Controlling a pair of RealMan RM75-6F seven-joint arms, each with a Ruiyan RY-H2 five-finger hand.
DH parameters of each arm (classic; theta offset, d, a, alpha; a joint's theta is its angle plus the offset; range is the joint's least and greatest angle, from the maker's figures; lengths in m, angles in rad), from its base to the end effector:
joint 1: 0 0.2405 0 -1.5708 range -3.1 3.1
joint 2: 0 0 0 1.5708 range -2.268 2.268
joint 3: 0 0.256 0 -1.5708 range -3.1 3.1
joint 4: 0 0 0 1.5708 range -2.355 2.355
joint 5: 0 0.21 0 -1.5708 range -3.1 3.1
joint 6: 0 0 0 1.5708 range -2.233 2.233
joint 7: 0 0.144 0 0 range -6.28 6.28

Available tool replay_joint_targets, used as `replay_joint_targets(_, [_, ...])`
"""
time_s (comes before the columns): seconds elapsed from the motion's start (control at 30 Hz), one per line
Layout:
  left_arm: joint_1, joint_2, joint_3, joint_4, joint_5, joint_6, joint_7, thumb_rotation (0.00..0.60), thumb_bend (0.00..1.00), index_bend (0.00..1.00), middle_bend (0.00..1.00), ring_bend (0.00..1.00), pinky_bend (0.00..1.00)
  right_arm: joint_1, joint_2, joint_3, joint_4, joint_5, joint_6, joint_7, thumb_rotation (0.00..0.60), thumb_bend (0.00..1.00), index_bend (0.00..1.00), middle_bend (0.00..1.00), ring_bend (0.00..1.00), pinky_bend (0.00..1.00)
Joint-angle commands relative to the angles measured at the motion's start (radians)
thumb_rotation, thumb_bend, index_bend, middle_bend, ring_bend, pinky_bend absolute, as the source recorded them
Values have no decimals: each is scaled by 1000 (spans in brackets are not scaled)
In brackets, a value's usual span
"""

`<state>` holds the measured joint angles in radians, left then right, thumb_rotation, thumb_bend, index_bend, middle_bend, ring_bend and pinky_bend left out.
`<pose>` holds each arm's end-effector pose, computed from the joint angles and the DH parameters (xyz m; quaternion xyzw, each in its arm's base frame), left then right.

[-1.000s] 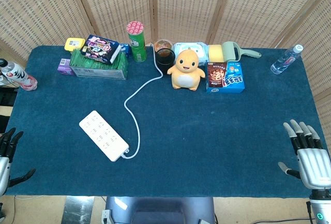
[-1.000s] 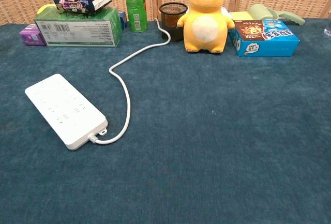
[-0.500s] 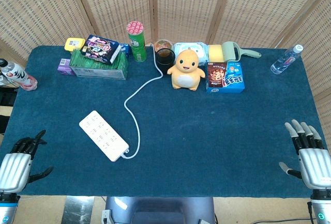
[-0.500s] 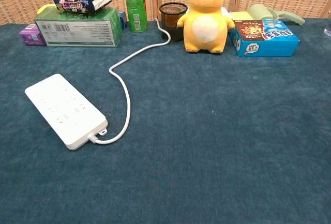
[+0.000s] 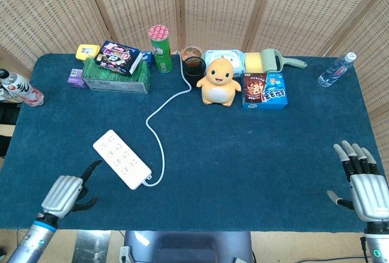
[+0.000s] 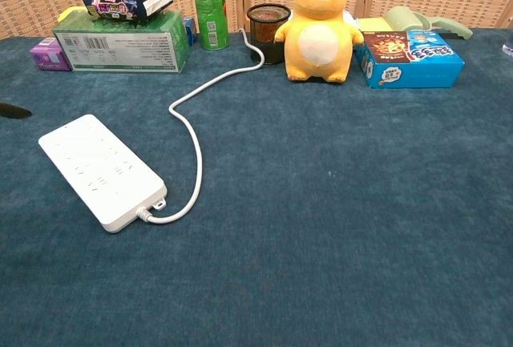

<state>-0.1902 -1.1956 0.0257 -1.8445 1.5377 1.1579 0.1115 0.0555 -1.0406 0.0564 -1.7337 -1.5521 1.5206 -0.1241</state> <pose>-0.2423 0.1741 0.0653 -0.6843 -0.4906 -0.3576 0.4039 -0.2880 -0.1719 0.1755 0.6125 -0.3473 0.3798 0.6000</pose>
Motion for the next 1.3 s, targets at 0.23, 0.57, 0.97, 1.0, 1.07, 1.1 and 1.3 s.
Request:
replay_joint_targets(0.23, [-130, -30, 8, -106, -204, -216, 129, 600, 347, 0, 1000, 1000, 1000, 3, 3, 2, 4, 8, -7, 17, 600, 0, 14, 0, 0, 0])
replay_joint_targets(0.57, [-172, -95, 8, -132, -351, -210, 271, 600, 347, 0, 1000, 1000, 1000, 4, 7, 3, 7, 14, -12, 35, 600, 0, 15, 0, 0, 0])
replay_joint_targets(0.97, [-198, -168, -8, -108, -421, -150, 326, 600, 347, 47, 1000, 1000, 1000, 5, 7, 2, 6, 12, -14, 38, 600, 0, 15, 0, 0, 0])
replay_joint_targets(1.0, [-199, -173, -7, -106, -425, -145, 330, 600, 347, 59, 1000, 1000, 1000, 6, 7, 2, 6, 12, -14, 38, 600, 0, 15, 0, 0, 0])
replay_joint_targets(1.07, [-201, -180, -7, -103, -429, -138, 334, 600, 347, 87, 1000, 1000, 1000, 6, 6, 1, 6, 12, -15, 38, 600, 0, 15, 0, 0, 0])
replay_joint_targets(1.1, [-202, -183, -6, -101, -432, -134, 336, 600, 347, 107, 1000, 1000, 1000, 6, 6, 1, 6, 12, -15, 38, 600, 0, 15, 0, 0, 0])
replay_joint_targets(1.3, [-206, -193, 1, -87, -446, -125, 332, 600, 347, 174, 1000, 1000, 1000, 7, 6, 2, 7, 13, -15, 39, 600, 0, 15, 0, 0, 0])
